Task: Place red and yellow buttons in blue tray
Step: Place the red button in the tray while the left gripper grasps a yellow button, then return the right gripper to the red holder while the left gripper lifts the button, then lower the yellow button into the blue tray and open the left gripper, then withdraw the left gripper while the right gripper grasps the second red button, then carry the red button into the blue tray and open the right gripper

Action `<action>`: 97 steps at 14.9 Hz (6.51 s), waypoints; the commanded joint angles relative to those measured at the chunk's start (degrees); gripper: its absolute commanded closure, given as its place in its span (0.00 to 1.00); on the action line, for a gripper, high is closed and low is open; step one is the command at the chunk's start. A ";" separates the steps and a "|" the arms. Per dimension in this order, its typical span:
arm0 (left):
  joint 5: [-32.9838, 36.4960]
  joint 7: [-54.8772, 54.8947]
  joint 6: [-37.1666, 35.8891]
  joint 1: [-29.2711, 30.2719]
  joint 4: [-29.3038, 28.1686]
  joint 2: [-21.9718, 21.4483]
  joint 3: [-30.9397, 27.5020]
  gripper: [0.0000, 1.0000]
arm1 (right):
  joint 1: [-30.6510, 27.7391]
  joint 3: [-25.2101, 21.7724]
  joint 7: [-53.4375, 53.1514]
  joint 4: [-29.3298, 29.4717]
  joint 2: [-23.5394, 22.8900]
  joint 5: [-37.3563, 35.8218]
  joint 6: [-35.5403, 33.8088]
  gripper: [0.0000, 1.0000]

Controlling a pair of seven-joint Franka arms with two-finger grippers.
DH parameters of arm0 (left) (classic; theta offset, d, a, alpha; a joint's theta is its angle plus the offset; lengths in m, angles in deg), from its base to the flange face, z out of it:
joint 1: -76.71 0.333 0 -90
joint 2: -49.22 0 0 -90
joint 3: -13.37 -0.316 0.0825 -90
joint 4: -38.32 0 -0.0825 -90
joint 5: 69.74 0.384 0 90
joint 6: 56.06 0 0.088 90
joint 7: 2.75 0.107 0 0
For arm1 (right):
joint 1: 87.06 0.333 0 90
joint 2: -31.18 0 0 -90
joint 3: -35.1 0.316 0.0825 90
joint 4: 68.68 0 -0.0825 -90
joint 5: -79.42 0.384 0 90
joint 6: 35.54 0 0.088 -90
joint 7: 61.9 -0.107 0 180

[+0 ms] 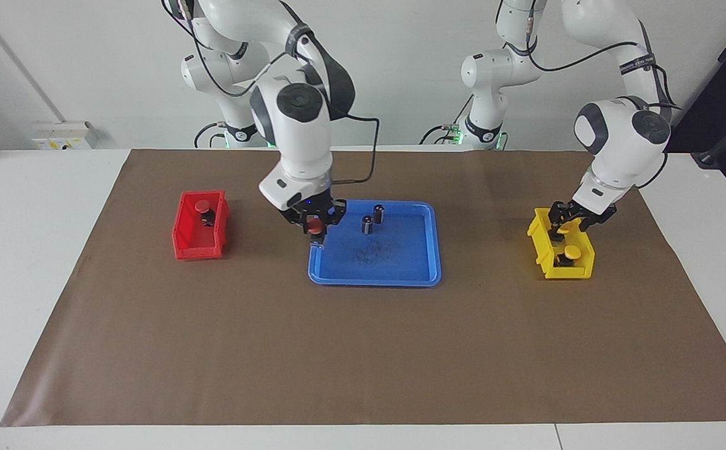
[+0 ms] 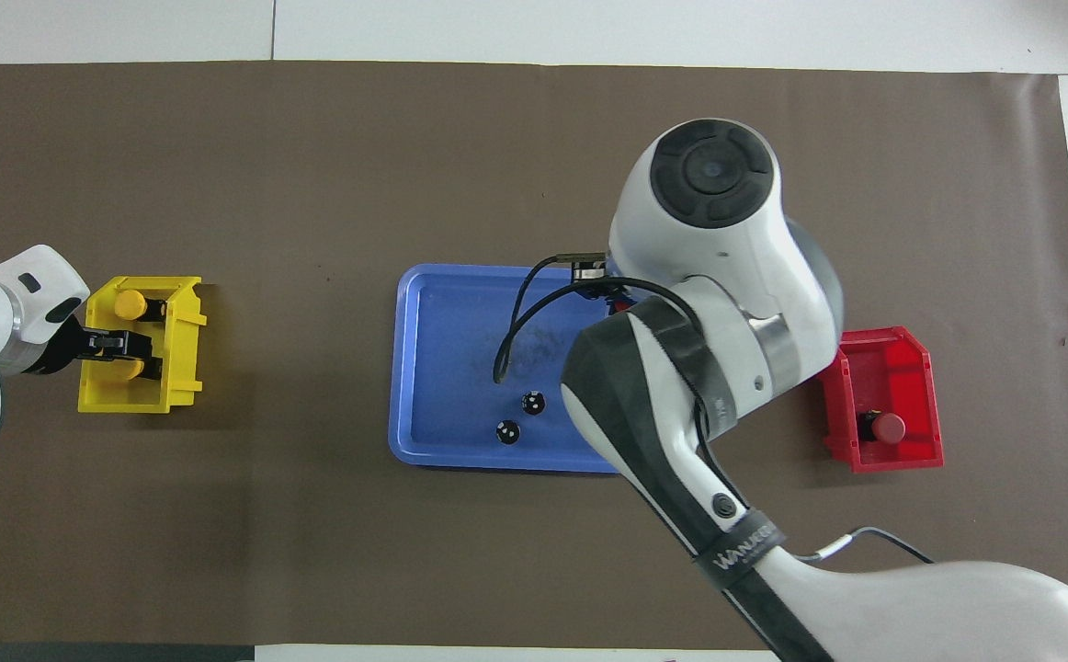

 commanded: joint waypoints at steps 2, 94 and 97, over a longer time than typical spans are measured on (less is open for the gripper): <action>-0.33 -0.15 1.59 -0.28 -2.26 -1.60 0.00 0.25 | 2.87 -0.26 -5.63 3.49 -7.88 -1.21 6.66 0.80; -0.68 -4.36 -33.40 -8.10 28.24 -4.15 -3.26 0.00 | -2.05 0.18 4.30 -10.86 0.03 1.95 11.78 0.76; -0.59 -4.28 -33.39 -7.57 28.06 -4.24 -3.34 0.00 | -1.97 0.18 4.30 -13.05 0.64 1.87 12.21 0.73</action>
